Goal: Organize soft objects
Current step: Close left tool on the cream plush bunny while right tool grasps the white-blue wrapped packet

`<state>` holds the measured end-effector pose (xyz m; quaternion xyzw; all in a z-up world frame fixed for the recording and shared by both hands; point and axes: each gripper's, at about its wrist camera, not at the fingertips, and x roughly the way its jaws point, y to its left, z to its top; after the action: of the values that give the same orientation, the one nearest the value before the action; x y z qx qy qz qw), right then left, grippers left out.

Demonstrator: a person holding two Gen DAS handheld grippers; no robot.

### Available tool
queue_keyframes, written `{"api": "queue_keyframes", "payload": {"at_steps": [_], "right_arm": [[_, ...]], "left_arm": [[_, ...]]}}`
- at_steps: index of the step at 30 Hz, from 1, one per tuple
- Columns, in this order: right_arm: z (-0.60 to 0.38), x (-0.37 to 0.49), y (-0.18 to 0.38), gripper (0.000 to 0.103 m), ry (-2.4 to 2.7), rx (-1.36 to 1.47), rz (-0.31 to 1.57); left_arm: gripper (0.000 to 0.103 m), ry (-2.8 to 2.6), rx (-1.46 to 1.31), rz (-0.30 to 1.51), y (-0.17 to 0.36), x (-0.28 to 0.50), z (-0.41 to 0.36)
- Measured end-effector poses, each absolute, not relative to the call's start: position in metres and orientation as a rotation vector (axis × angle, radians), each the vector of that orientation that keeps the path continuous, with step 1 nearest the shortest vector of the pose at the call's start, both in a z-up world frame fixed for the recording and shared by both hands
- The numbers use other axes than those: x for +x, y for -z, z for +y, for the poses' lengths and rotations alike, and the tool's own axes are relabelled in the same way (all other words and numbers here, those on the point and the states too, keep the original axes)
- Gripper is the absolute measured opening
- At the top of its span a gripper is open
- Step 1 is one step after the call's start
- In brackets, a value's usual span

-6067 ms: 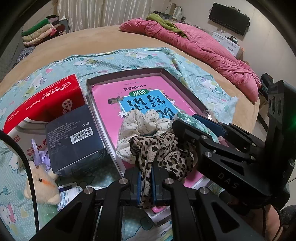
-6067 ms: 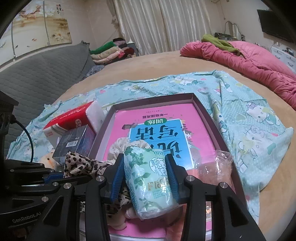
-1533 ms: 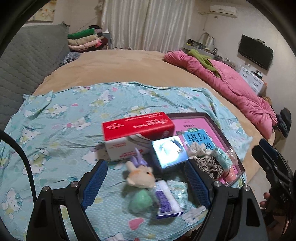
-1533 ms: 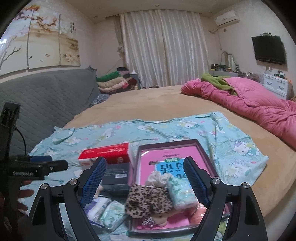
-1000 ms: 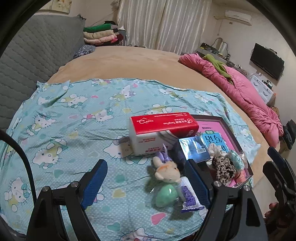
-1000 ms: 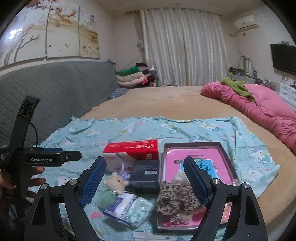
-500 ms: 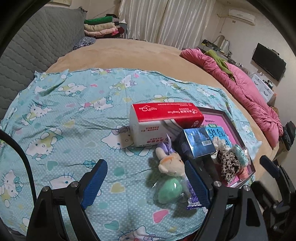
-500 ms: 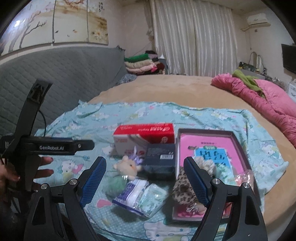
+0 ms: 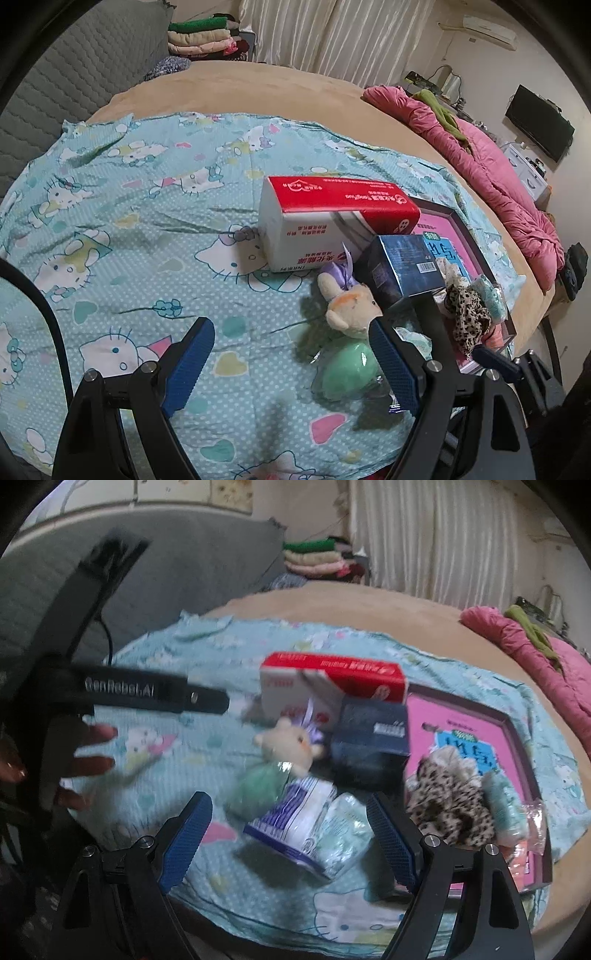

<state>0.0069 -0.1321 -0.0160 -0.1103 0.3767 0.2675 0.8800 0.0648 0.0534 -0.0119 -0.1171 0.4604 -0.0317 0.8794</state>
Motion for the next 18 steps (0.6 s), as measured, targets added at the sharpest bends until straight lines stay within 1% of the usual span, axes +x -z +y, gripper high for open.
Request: {"api": "queue_keyframes", "payload": {"at_steps": [7, 13, 18], "right_arm": [[-0.116, 0.013, 0.046, 0.087, -0.537, -0.343, 0.858], [-0.11, 0.023, 0.06, 0.086, -0.482, -0.43, 0.856], [-0.111, 0.031, 0.065, 0.087, -0.493, -0.439, 0.85]], "left_arm": [[0.085, 0.081, -0.249, 0.982, 0.024, 0.068, 0.052], [0.085, 0.102, -0.282, 0.998, 0.034, 0.075, 0.053], [0.085, 0.13, -0.325, 1.014, 0.039, 0.084, 0.052]]}}
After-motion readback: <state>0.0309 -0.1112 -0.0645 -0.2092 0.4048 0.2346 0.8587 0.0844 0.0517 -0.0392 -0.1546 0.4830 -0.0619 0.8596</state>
